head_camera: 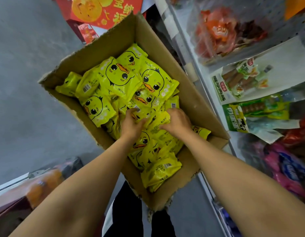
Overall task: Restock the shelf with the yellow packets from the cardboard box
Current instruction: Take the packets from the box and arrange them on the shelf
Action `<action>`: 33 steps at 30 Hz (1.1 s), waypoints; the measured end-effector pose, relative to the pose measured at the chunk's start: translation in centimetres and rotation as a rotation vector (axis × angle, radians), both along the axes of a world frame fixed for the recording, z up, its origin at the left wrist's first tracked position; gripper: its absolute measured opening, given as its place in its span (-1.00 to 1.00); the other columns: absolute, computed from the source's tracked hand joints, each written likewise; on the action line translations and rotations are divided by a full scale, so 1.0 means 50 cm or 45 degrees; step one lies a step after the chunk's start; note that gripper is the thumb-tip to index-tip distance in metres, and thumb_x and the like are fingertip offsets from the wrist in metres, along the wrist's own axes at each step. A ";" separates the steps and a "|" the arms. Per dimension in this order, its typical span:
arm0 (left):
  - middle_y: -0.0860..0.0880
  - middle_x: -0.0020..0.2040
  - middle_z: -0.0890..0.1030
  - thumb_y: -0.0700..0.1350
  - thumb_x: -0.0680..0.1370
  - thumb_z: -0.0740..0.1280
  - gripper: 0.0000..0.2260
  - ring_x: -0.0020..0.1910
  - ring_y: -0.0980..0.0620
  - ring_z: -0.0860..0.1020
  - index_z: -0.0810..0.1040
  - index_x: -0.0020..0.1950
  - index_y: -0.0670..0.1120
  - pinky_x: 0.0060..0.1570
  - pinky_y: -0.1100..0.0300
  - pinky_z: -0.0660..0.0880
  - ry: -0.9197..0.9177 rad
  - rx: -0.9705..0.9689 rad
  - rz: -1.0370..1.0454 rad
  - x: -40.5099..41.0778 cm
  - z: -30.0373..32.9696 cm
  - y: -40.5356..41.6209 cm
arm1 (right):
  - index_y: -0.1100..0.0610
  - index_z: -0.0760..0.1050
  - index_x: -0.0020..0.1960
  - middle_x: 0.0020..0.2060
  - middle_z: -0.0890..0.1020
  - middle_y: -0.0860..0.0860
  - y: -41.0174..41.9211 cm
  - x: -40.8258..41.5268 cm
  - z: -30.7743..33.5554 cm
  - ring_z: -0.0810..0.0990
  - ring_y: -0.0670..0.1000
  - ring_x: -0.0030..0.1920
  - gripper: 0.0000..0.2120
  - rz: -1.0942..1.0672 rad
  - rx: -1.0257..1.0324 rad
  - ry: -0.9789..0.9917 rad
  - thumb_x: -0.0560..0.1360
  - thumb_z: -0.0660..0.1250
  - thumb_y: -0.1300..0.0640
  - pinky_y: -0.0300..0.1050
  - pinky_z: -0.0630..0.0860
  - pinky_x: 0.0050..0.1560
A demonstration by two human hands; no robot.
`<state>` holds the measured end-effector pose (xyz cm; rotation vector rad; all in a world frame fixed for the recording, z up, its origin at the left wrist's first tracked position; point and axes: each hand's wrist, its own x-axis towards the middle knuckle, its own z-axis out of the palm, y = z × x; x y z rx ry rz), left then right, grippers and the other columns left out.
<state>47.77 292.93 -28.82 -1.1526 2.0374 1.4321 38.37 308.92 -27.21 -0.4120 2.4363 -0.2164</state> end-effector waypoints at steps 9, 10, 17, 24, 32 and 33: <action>-0.14 0.08 0.59 0.08 0.50 0.42 -0.65 0.16 -0.16 0.51 0.53 0.16 -0.11 0.16 -0.01 0.42 -0.039 -0.251 0.168 0.017 0.003 -0.009 | 0.02 0.59 0.12 0.08 0.60 0.04 0.040 0.096 0.021 0.53 0.14 0.13 -0.55 0.301 -0.581 0.466 0.26 0.59 0.17 0.08 0.52 0.09; -0.14 0.08 0.59 0.08 0.50 0.43 -0.66 0.16 -0.15 0.51 0.54 0.14 -0.11 0.14 0.01 0.40 -0.060 -0.270 0.171 0.022 0.006 -0.011 | -0.01 0.59 0.16 0.16 0.59 0.04 0.045 0.113 0.019 0.51 0.14 0.21 -0.51 0.423 -0.540 0.302 0.26 0.61 0.11 0.12 0.50 0.18; -0.09 0.04 0.59 0.02 0.45 0.48 -0.78 0.11 -0.12 0.51 0.53 -0.03 -0.04 0.02 0.07 0.35 -0.152 -0.370 0.157 0.035 0.025 -0.024 | 0.00 0.63 0.10 0.31 0.51 -0.04 0.033 0.159 0.017 0.39 0.00 0.38 -0.57 -0.226 -0.293 -0.539 0.42 0.41 -0.30 -0.10 0.32 0.32; -0.08 0.06 0.55 -0.03 0.43 0.52 -0.60 0.12 -0.19 0.52 0.37 0.08 -0.08 0.00 0.05 0.36 -0.252 -0.265 0.250 0.039 0.041 -0.017 | 0.25 0.13 0.47 0.40 0.37 0.21 -0.025 0.157 -0.003 0.37 0.22 0.41 -0.03 -0.750 0.115 -0.497 0.31 0.61 -0.08 0.03 0.40 0.30; -0.23 0.26 0.52 -0.04 0.40 0.56 -0.39 0.27 -0.25 0.49 0.35 0.29 -0.23 0.21 -0.03 0.43 -0.335 -0.093 0.388 0.041 0.071 -0.010 | 0.27 0.33 0.38 0.07 0.58 0.17 -0.059 0.208 -0.038 0.64 0.12 -0.16 -0.28 -1.665 -0.190 -0.733 0.33 0.61 0.23 -0.03 0.58 -0.20; -0.22 0.24 0.54 -0.02 0.40 0.56 -0.42 0.24 -0.24 0.51 0.40 0.27 -0.24 0.19 -0.03 0.45 -0.342 -0.072 0.395 0.043 0.070 -0.010 | 0.24 0.38 0.28 0.01 0.59 0.15 -0.058 0.207 -0.038 0.59 0.06 -0.28 -0.40 -1.715 -0.247 -0.780 0.34 0.58 0.27 -0.06 0.56 -0.30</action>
